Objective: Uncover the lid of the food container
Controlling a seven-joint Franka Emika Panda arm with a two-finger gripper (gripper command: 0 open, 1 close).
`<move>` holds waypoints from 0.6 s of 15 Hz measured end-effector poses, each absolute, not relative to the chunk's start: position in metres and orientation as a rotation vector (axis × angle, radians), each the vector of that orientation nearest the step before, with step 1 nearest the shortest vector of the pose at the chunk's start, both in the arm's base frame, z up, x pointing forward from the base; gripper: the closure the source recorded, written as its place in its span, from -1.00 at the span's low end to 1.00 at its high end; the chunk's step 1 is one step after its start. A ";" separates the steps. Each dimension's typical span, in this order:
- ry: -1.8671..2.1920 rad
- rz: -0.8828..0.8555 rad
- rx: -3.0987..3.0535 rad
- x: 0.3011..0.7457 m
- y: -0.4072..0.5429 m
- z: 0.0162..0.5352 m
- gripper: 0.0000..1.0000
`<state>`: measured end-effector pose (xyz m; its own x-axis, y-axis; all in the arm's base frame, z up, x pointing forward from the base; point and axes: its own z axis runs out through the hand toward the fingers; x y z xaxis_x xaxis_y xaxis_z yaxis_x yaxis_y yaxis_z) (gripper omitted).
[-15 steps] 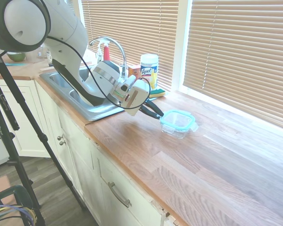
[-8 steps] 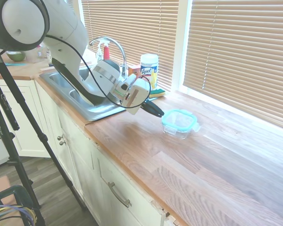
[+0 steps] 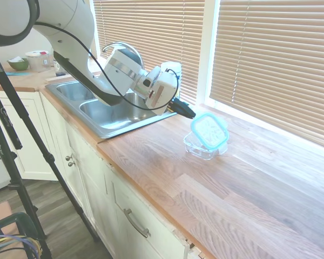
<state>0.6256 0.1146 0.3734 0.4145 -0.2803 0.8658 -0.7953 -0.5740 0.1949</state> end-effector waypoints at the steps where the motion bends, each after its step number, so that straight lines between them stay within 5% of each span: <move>1: -0.948 1.105 2.068 0.628 0.102 0.383 1.00; 9: -1.445 1.024 2.147 0.644 -0.002 0.440 1.00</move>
